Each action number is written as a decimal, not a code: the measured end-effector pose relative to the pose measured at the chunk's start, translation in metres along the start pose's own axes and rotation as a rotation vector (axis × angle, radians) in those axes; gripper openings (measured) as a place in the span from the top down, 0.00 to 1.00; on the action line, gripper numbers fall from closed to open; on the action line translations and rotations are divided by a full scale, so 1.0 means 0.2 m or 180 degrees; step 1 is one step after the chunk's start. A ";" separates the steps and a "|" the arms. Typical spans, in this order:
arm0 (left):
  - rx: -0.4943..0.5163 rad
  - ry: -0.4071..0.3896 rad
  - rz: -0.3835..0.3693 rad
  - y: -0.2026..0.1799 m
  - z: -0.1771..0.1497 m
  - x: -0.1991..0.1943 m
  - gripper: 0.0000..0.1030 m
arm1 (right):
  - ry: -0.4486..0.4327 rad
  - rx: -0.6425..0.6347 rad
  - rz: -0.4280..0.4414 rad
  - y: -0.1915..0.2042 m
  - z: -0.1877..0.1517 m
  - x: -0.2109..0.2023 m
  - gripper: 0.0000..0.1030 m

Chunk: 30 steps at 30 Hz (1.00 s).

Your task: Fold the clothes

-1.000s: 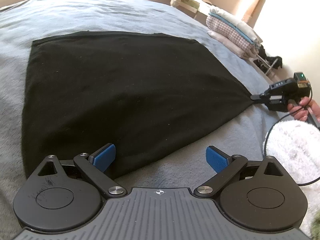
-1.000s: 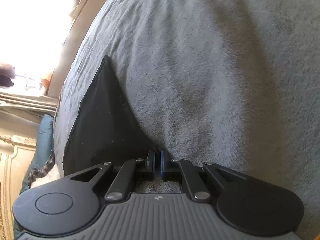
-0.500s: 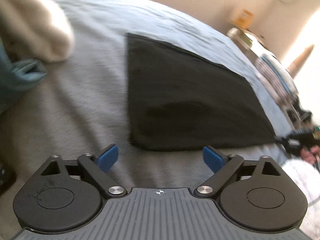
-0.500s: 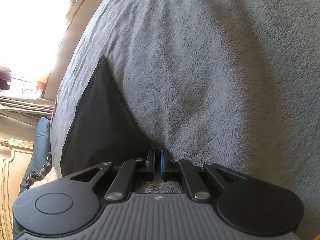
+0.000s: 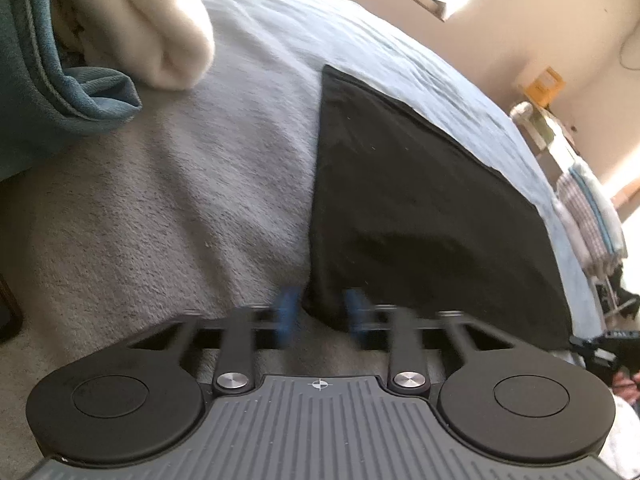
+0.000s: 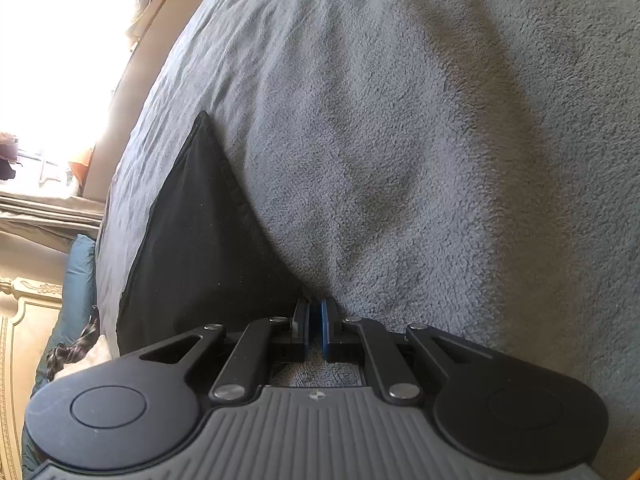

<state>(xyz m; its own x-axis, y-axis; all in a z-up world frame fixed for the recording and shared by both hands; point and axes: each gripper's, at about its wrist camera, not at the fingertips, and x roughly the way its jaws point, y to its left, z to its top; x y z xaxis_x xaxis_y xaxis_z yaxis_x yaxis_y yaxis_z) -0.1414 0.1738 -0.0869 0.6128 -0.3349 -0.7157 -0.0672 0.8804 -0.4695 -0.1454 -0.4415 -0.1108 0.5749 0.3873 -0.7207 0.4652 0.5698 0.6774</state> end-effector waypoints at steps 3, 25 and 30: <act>0.0115 -0.0047 0.0050 -0.03 0.00 -0.02 0.97 | -0.0014 -0.0080 -0.0020 0.02 0.00 -0.01 0.96; 0.0687 -0.0242 0.0278 -0.08 0.02 -0.17 0.70 | -0.0232 -0.0500 -0.0195 0.10 0.01 -0.22 0.89; 0.0997 -0.0131 -0.0136 -0.26 0.00 -0.07 0.70 | 0.0136 -0.1263 -0.0141 0.37 -0.04 -0.05 0.89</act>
<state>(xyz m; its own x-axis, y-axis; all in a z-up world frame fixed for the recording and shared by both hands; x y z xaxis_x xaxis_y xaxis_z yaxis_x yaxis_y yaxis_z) -0.1463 0.1328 -0.0529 0.6417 -0.3654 -0.6743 0.2009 0.9286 -0.3119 -0.1224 -0.3979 -0.0543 0.5279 0.3812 -0.7590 0.1879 0.8191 0.5420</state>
